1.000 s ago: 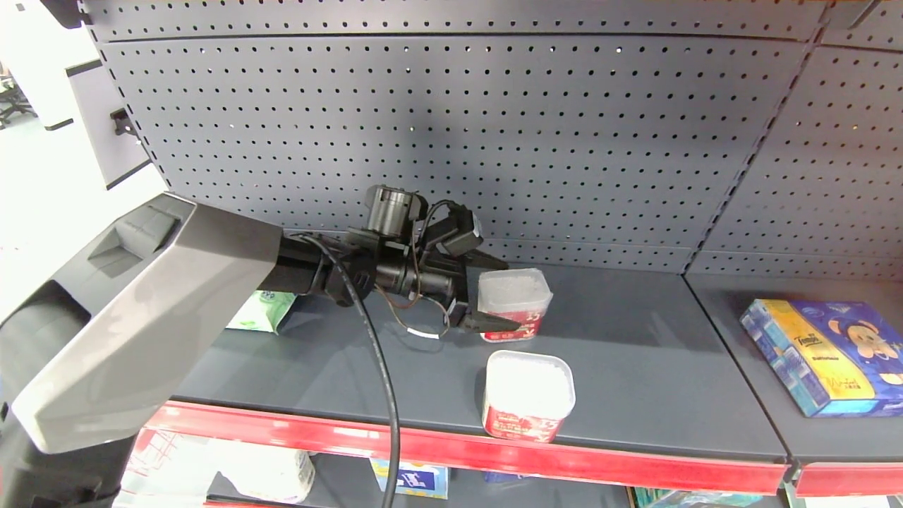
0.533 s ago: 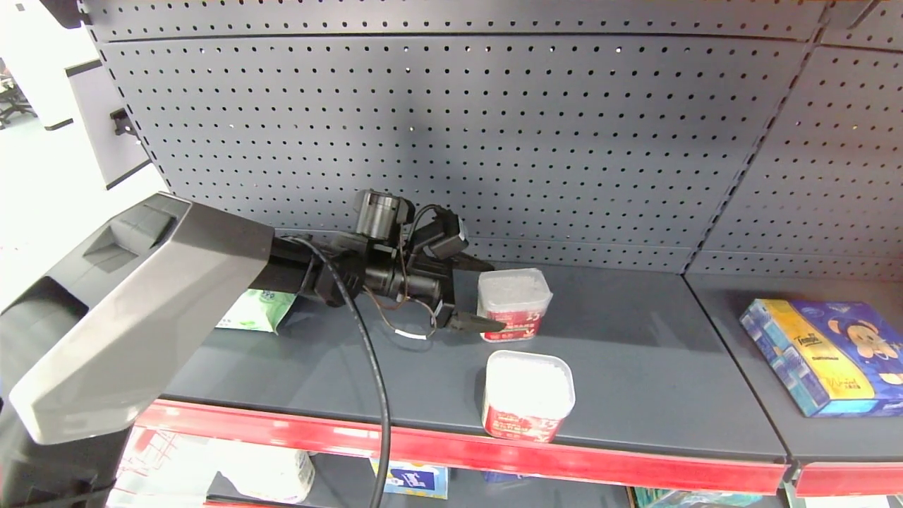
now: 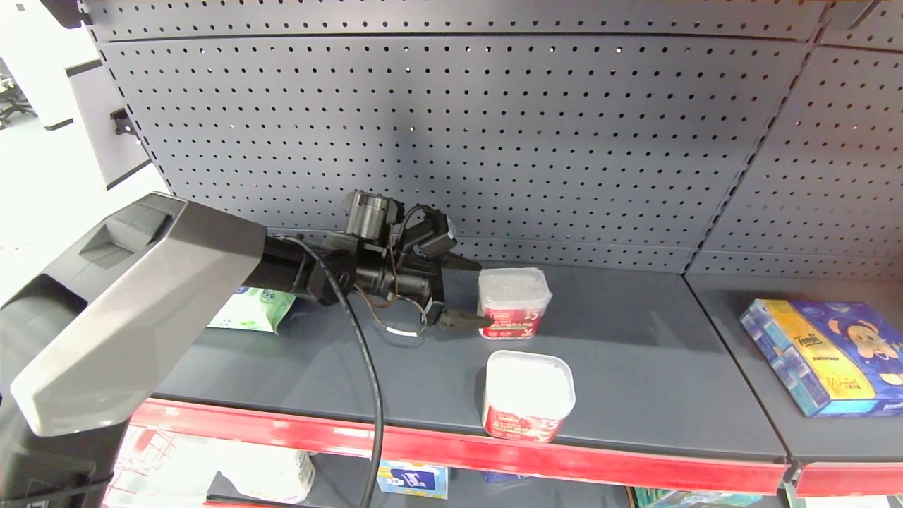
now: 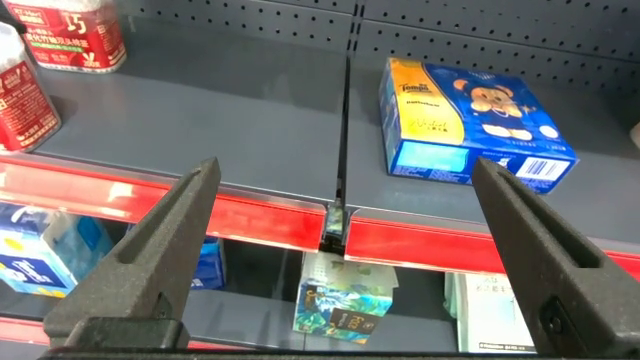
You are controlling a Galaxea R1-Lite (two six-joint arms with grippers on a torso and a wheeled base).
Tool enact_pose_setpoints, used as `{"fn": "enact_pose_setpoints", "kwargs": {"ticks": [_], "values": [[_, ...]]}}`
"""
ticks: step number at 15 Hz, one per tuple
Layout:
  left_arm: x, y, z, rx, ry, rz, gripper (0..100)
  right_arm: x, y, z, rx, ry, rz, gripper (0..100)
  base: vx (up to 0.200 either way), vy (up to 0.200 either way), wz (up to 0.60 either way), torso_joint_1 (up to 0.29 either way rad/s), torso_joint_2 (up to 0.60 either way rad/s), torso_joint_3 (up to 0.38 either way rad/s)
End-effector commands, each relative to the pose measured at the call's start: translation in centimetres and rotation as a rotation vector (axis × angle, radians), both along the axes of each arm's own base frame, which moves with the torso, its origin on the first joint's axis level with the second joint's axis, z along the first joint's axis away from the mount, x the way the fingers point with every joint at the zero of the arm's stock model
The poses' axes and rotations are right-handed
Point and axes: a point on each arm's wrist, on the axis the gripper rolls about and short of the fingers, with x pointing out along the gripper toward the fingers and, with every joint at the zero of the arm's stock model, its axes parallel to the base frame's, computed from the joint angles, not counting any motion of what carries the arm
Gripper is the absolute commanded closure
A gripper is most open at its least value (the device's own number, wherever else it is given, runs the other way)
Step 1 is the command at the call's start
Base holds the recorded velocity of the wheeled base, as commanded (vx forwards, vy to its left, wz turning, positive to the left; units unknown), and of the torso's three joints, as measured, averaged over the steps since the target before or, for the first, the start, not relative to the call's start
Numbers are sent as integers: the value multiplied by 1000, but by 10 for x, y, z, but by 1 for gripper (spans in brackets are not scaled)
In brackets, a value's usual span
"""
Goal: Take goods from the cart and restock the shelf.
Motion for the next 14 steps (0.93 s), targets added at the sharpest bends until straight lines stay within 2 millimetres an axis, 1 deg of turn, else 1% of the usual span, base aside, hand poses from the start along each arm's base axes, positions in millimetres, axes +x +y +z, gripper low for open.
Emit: {"fn": "enact_pose_setpoints", "kwargs": {"ticks": [1,7,10,12,13,14], "values": [[1,0,-2,4,2,7,0,0,0,0,0,0,1,0,0,0,0,0,0,0],[6,5,-6,13,10,34,0,1,0,-2,2,9,2,0,0,0,0,0,0,0],[5,5,-5,11,10,35,0,1,0,-3,3,10,2,0,0,0,0,0,0,0],[0,7,2,9,15,34,0,1,0,-3,3,10,2,0,0,0,0,0,0,0],[-15,13,14,6,48,43,0,1,0,-3,3,10,5,0,0,0,0,0,0,0],[-16,14,14,7,53,45,0,1,0,-3,3,10,5,0,0,0,0,0,0,0]]}}
